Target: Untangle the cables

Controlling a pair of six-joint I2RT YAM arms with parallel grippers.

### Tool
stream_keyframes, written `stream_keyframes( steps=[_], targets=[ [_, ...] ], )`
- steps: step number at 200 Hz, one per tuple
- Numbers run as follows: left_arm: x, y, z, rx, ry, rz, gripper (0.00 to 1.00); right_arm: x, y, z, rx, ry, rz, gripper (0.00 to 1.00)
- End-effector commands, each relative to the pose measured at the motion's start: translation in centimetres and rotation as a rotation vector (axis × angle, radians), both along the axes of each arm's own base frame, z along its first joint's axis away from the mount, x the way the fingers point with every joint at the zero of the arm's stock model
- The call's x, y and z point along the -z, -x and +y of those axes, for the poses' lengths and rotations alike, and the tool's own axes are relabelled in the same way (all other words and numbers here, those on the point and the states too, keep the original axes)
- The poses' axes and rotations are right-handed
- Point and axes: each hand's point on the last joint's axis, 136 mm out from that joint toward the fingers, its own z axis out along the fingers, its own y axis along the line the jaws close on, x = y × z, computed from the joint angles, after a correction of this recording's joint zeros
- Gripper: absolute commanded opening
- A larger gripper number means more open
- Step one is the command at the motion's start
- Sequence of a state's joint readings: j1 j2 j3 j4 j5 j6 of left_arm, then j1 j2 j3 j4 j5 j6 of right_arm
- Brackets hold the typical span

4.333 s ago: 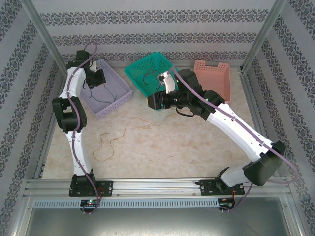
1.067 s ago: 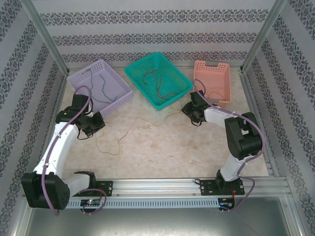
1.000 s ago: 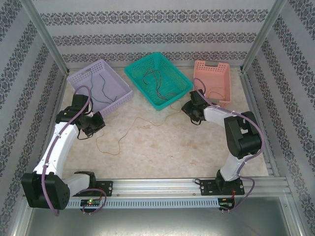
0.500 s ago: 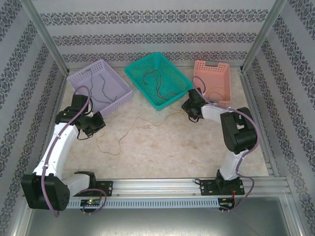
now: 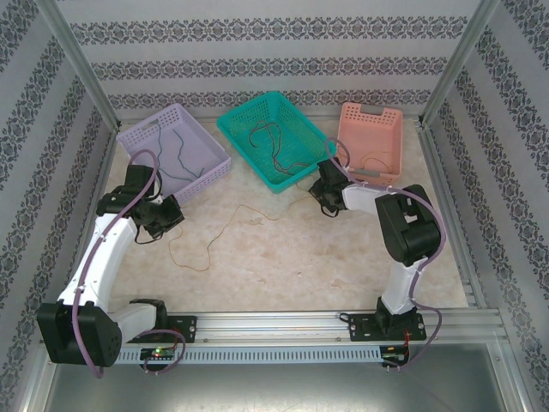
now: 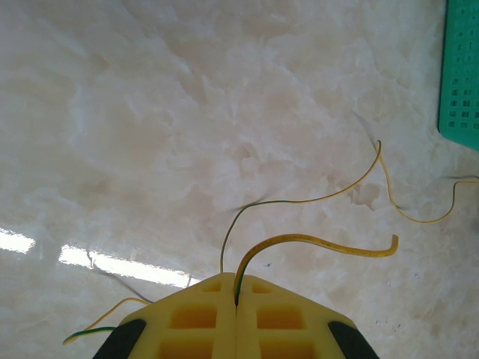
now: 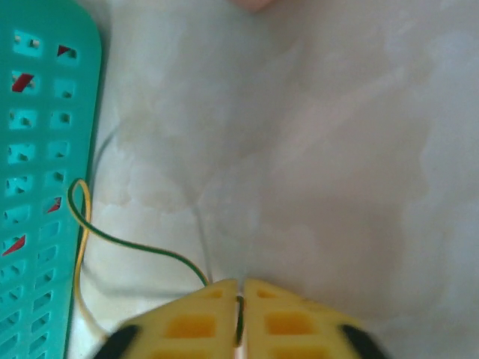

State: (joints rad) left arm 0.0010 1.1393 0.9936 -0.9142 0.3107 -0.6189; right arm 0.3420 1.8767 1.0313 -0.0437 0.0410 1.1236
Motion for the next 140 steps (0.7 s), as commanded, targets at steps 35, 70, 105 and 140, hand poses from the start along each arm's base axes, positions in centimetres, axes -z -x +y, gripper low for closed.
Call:
stream_keyframes(
  steps=[35, 70, 105, 140],
  targets=[
    [-0.1, 0.4, 0.2, -0.014, -0.016, 0.019, 0.0, -8.0, -0.9, -1.9, -0.017, 0.121, -0.172, 0.0],
    [1.0, 1.1, 2.1, -0.08, -0.101, 0.065, 0.0, -17.4, 0.5, -5.3, -0.015, 0.211, -0.321, 0.0],
    [2.9, 1.3, 3.8, -0.188, -0.123, 0.104, 0.0, -28.8, 1.6, -10.8, 0.069, 0.224, -0.546, 0.0],
    [4.5, 1.4, 5.3, -0.311, -0.123, 0.129, 0.0, -39.5, 2.3, -15.6, 0.151, 0.215, -0.758, 0.0]
  ],
)
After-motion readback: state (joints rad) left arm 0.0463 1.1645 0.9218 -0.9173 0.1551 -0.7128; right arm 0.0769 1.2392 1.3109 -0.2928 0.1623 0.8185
